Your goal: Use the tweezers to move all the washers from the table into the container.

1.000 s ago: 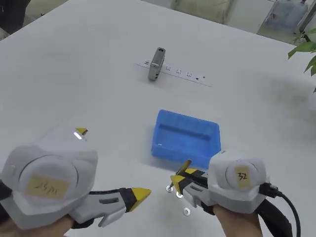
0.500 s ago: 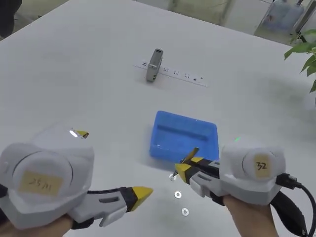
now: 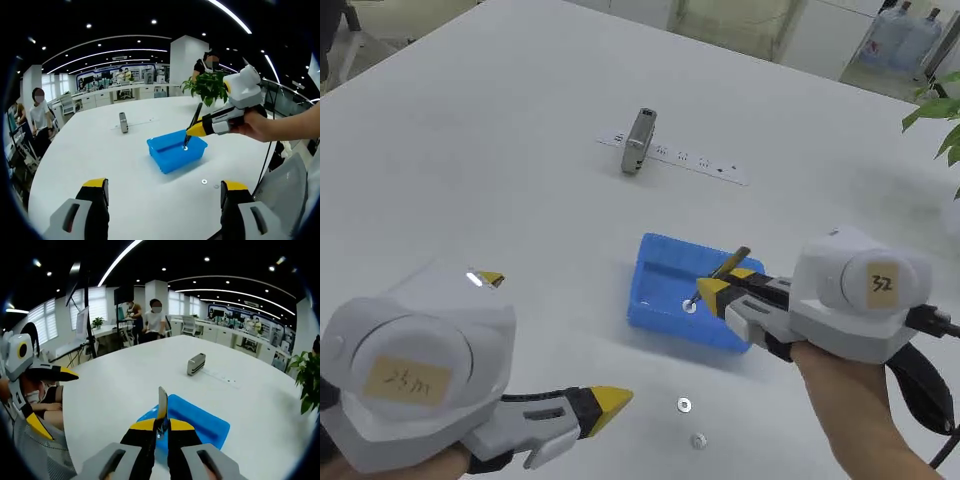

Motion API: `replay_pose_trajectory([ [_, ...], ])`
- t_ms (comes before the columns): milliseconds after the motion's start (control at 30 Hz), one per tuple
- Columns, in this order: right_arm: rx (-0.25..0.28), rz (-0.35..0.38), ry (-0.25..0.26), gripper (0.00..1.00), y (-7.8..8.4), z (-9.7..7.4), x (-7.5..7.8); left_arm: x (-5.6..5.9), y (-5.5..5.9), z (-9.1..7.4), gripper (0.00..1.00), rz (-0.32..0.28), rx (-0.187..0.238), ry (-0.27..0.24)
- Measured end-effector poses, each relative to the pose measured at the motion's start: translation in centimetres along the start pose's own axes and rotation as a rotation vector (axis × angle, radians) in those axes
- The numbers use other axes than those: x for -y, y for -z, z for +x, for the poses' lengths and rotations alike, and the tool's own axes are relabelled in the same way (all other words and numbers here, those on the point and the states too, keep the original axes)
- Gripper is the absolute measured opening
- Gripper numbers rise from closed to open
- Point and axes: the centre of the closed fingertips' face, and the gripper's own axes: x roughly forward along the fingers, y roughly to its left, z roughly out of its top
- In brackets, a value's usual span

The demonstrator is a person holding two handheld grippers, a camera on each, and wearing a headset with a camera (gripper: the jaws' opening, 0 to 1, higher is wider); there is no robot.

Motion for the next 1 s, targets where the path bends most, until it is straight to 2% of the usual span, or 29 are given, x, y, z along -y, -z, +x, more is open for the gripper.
replay_pose_trajectory([
  [167, -0.024, 0.046, 0.021, 0.04, 1.3, 1.5, 0.9, 0.1, 0.2, 0.1, 0.95, 0.003, -0.007, 0.004],
  [367, -0.063, 0.06, 0.031, 0.04, 2.9, 2.9, 1.3, -0.1, 0.3, 0.1, 0.95, 0.001, -0.01, 0.002],
  [633, -0.116, 0.038, 0.027, 0.04, 4.3, 4.3, 1.4, -0.1, 0.3, 0.1, 0.94, -0.001, -0.009, 0.004],
  [1000, -0.157, 0.022, 0.012, 0.04, 5.3, 5.1, 1.2, 0.1, 0.2, 0.1, 0.94, 0.0, -0.011, 0.011],
])
